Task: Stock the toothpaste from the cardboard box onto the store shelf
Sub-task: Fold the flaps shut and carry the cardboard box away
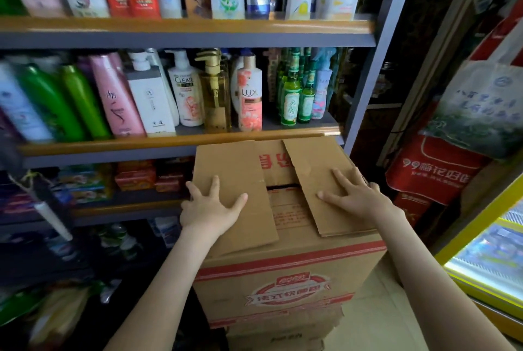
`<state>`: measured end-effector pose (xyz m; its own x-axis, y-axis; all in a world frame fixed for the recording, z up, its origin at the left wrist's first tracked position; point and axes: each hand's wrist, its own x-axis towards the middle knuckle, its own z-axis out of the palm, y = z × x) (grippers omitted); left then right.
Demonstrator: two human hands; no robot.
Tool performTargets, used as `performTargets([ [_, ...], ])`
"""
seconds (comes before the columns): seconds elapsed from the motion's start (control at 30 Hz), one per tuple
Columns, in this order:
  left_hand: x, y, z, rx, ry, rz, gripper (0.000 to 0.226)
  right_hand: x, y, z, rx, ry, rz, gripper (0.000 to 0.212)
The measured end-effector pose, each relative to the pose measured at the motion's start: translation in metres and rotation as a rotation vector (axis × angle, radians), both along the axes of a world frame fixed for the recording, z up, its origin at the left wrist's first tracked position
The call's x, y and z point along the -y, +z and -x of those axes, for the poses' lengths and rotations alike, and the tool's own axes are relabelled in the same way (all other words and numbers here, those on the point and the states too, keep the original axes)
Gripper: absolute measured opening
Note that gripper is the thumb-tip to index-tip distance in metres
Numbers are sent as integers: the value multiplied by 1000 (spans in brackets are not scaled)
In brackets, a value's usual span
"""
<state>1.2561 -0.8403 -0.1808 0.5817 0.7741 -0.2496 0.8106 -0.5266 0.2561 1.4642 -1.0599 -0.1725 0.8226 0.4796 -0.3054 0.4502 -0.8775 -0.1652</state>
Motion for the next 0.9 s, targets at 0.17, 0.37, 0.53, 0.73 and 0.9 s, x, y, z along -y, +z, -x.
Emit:
performTargets([
  [0.17,7,5,-3,26,-50,-31,86,2,-6,5,109,12,-24,93],
  [0.37,25,21,-7,63,-142,-116,83,29,2,5,62,-33,-120,91],
  [0.53,53,39,-21,89,-258,-177,82,74,10,9,69,-145,-186,86],
  [0.73,110,47,-47,109,-389,-168,81,155,14,0,166,-277,-221,105],
  [0.9,177,34,-79,134,-489,-117,83,235,36,4,187,-363,-216,94],
])
